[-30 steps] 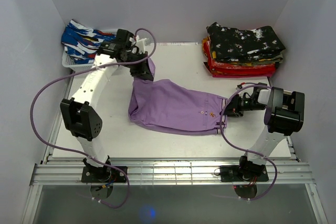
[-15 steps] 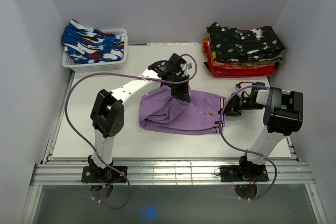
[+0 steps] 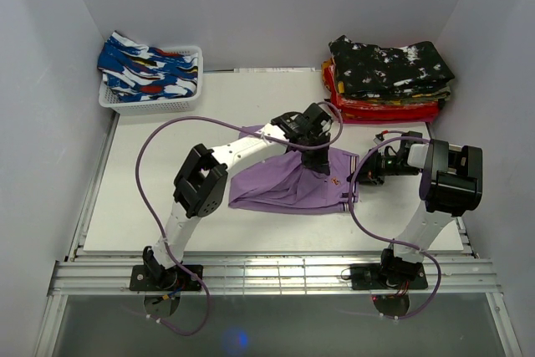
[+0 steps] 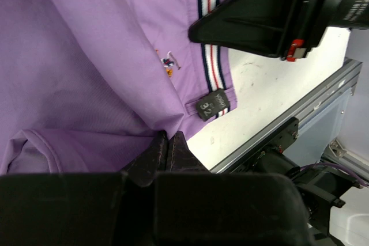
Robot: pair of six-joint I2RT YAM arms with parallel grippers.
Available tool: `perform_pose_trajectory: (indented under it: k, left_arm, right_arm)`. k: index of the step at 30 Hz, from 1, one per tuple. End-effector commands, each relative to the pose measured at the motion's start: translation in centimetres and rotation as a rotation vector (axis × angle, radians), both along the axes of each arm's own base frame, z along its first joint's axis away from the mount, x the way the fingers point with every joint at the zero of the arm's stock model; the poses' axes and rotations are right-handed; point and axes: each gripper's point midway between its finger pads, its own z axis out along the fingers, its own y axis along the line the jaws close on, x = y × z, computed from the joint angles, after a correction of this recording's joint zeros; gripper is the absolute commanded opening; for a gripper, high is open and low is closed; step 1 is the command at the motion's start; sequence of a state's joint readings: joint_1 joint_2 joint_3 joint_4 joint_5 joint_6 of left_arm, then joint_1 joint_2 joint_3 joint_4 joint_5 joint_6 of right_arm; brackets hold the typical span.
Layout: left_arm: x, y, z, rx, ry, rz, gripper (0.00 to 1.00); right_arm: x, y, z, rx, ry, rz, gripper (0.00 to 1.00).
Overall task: Fold and stack the trousers
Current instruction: Fold the trousers
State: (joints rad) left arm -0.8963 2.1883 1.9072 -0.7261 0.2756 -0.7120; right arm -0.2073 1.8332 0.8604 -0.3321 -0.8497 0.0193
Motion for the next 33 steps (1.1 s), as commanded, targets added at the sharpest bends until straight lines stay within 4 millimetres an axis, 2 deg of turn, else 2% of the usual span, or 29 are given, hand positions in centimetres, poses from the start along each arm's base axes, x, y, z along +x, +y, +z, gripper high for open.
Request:
perform_pose_trajectory:
  k: [1,9,15,17,18,21,22,23,24,26,27,29,30,31,32,33]
  left_arm:
    - [0.0,-2.9,4.0,-0.120,-0.053,-0.006,0.00]
    - [-1.6,-5.3,4.4,-0.161,-0.054,-0.046,0.00]
    - [-1.9,-6.7,3.4,-0.164,-0.053,-0.061,0.00]
    - [-1.9,-7.0,2.5,-0.152,-0.049,-0.062,0.10]
    - [-1.9,-7.1,2.4,-0.152,-0.049,-0.060,0.30]
    - [-1.7,-7.0,2.5,-0.151,-0.075,-0.082,0.54]
    - [-1.7,-6.9,3.5,-0.165,-0.092,-0.094,0.59]
    - [-1.6,-6.8,3.4,-0.161,-0.099,-0.101,0.60]
    - [-1.6,-6.5,4.9,-0.178,-0.126,-0.109,0.61]
    - [-1.3,-5.1,5.3,-0.161,-0.153,-0.131,0.70]
    - [-1.6,-4.5,7.0,-0.184,-0.166,-0.149,0.73]
    - [-1.8,-2.5,6.7,-0.148,-0.176,-0.191,0.74]
    - [-1.8,-1.5,8.4,-0.168,-0.200,-0.207,0.75]
    - [-2.2,-0.2,7.6,-0.140,-0.204,-0.241,0.77]
    - [-2.4,0.6,7.9,-0.140,-0.210,-0.252,0.85]
    - [-2.4,1.4,8.3,-0.143,-0.221,-0.264,0.88]
  right_arm:
    - [-0.6,-1.0,-2.8,-0.128,0.008,0.009,0.08]
    - [-0.5,-0.8,-2.6,-0.119,0.004,0.013,0.08]
    - [-0.6,-0.7,-2.5,-0.115,0.004,0.016,0.08]
    - [-0.6,-0.6,-2.5,-0.109,0.008,0.018,0.08]
    - [-0.7,-0.6,-2.4,-0.110,0.010,0.017,0.08]
    - [-0.6,-0.8,-2.1,-0.122,0.004,0.030,0.11]
    - [-0.3,-1.1,-1.9,-0.143,-0.014,0.039,0.13]
    - [-0.2,-1.3,-1.7,-0.156,-0.013,0.035,0.15]
    - [-0.2,-1.7,-1.3,-0.173,-0.024,0.041,0.18]
    - [0.8,-2.8,-0.4,-0.213,-0.050,0.039,0.21]
    - [0.6,-3.5,0.2,-0.228,-0.052,0.042,0.24]
    - [1.0,-4.8,0.9,-0.273,-0.065,0.052,0.26]
    - [2.0,-5.9,1.9,-0.303,-0.116,0.064,0.27]
    - [1.3,-6.4,2.3,-0.317,-0.085,0.076,0.29]
    - [1.5,-6.9,2.8,-0.331,-0.090,0.082,0.32]
    - [2.3,-7.8,4.1,-0.351,-0.124,0.079,0.38]
